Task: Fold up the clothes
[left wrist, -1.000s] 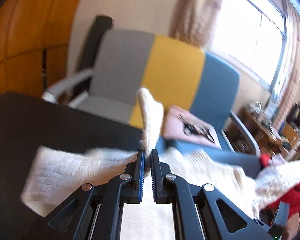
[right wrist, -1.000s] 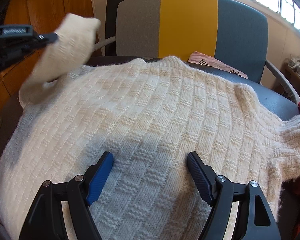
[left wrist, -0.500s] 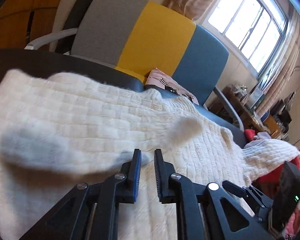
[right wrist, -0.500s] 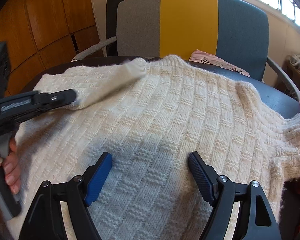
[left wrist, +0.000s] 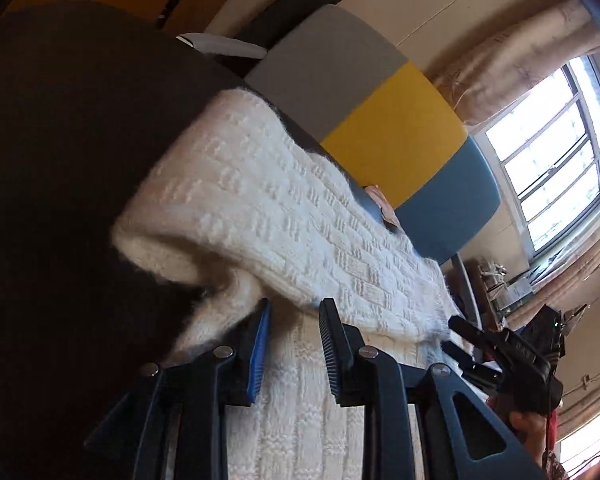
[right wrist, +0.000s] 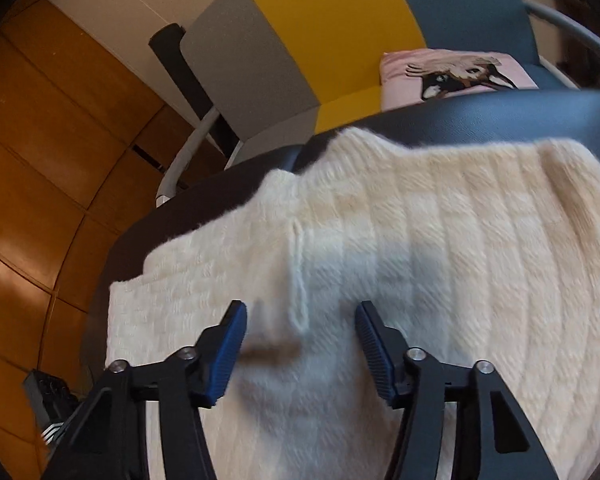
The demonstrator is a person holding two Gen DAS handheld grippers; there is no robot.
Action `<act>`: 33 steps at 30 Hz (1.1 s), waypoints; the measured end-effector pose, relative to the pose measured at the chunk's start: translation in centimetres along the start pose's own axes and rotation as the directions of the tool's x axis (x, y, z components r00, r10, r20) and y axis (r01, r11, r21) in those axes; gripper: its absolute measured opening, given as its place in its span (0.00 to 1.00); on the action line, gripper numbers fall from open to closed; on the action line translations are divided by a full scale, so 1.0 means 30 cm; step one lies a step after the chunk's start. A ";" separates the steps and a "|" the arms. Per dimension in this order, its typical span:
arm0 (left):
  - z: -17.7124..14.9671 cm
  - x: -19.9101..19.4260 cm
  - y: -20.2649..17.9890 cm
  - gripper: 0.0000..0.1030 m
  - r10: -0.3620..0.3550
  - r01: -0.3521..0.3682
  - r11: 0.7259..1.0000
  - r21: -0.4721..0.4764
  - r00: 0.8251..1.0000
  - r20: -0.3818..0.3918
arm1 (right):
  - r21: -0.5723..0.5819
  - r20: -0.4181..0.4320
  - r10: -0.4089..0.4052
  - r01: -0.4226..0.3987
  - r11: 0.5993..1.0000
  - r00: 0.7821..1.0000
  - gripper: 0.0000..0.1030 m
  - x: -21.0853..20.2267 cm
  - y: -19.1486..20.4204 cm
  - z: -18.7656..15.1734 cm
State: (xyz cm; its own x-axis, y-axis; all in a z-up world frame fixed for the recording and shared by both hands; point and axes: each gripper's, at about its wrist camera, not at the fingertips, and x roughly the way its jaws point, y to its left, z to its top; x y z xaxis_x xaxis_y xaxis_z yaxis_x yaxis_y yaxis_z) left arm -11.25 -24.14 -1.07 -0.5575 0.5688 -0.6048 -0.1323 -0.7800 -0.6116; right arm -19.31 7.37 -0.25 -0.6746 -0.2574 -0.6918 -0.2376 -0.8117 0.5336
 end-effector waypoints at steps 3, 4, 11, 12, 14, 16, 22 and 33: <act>0.024 -0.004 -0.027 0.24 0.037 -0.037 0.999 0.026 0.999 0.027 | -0.030 -0.030 -0.017 0.016 0.999 0.999 0.13 0.035 0.042 0.013; 0.027 -0.009 -0.035 0.24 0.040 -0.042 0.998 0.041 0.998 0.048 | -0.046 -0.017 -0.014 0.014 0.999 1.000 0.08 0.022 0.057 0.015; 0.041 0.025 0.073 0.24 -0.032 0.034 0.997 -0.066 0.999 0.032 | -0.092 0.220 0.057 -0.038 0.995 0.974 0.08 -0.223 0.090 0.031; 0.041 0.021 0.089 0.23 -0.042 0.046 0.995 -0.087 0.998 0.042 | -0.077 0.245 0.050 -0.032 0.996 0.968 0.08 -0.242 0.077 0.033; 0.038 0.016 0.094 0.23 -0.044 0.048 0.995 -0.088 0.998 0.045 | -0.038 0.254 0.026 -0.017 0.999 0.967 0.07 -0.252 0.038 0.034; 0.040 0.017 0.089 0.23 -0.035 0.038 0.996 -0.086 0.998 0.044 | -0.007 0.215 0.003 -0.002 1.000 0.977 0.08 -0.222 -0.009 0.023; 0.066 -0.020 0.079 0.26 0.003 0.008 0.996 -0.086 0.991 0.134 | 0.080 0.121 -0.062 0.052 0.995 0.991 0.07 -0.121 -0.136 -0.052; 0.046 -0.026 0.216 0.25 -0.042 0.089 0.968 -0.235 0.979 0.197 | 0.161 0.165 -0.110 0.083 0.983 0.980 0.06 -0.159 -0.237 -0.059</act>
State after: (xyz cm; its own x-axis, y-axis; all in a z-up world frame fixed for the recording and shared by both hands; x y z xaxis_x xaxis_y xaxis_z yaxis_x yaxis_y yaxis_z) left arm -12.81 -29.99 -3.86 -0.7021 0.5387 -0.4657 0.0150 -0.6427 -0.7660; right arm -13.15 13.45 -1.61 -0.7502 -0.0769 -0.6567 -0.4023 -0.7351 0.5457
